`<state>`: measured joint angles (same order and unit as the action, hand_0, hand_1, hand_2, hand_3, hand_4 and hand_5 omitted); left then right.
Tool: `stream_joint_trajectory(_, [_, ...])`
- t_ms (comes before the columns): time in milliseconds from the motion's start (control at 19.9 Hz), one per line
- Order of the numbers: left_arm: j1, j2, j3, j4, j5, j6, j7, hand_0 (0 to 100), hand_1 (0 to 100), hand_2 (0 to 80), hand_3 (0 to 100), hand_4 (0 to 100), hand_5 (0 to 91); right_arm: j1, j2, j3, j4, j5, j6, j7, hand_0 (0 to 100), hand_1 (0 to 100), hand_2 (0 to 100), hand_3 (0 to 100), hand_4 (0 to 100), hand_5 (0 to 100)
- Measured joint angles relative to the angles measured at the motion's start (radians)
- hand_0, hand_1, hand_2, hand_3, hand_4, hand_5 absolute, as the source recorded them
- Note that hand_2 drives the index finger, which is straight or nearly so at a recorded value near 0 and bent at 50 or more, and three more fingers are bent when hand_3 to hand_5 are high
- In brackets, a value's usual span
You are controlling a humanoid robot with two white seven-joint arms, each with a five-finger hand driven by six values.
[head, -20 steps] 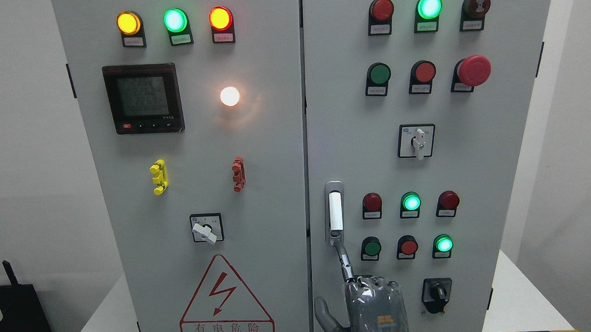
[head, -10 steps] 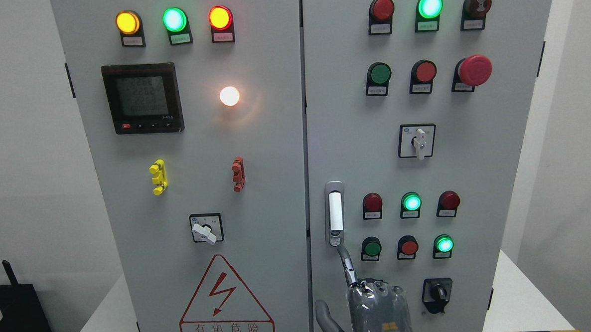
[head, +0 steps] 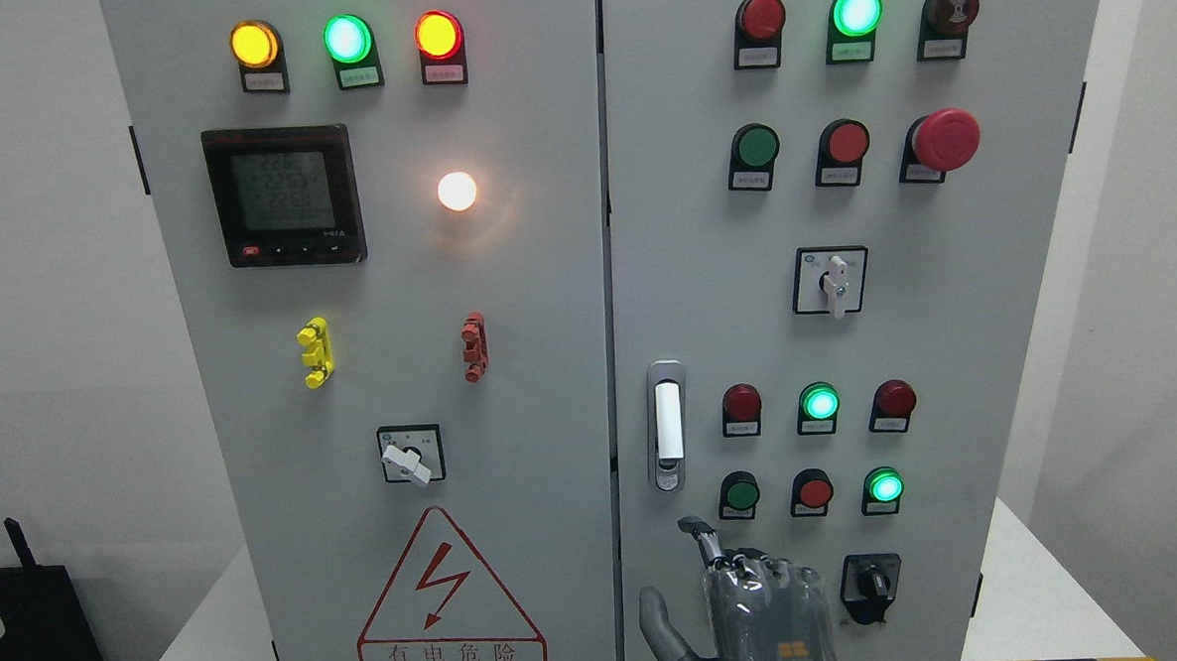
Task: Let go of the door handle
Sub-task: 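Open the right hand fingers and move it off the handle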
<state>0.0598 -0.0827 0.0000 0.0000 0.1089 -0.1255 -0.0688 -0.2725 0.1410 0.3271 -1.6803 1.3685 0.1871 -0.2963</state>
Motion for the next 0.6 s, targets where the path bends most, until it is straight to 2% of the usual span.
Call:
stream_joint_trajectory(251, [0.000, 0.000, 0.000, 0.000, 0.000, 0.000, 0.000, 12, 39, 0.0, 0, 0, 0.0, -0.036, 0.000, -0.008, -0.011, -0.017, 0.000, 0.085, 21, 20, 99, 100, 100, 99])
stream_joint_trajectory(602, [0.000, 0.000, 0.000, 0.000, 0.000, 0.000, 0.000, 12, 39, 0.0, 0, 0, 0.0, -0.087, 0.000, -0.016, -0.025, -0.026, 0.008, 0.118, 20, 19, 100, 100, 100, 99])
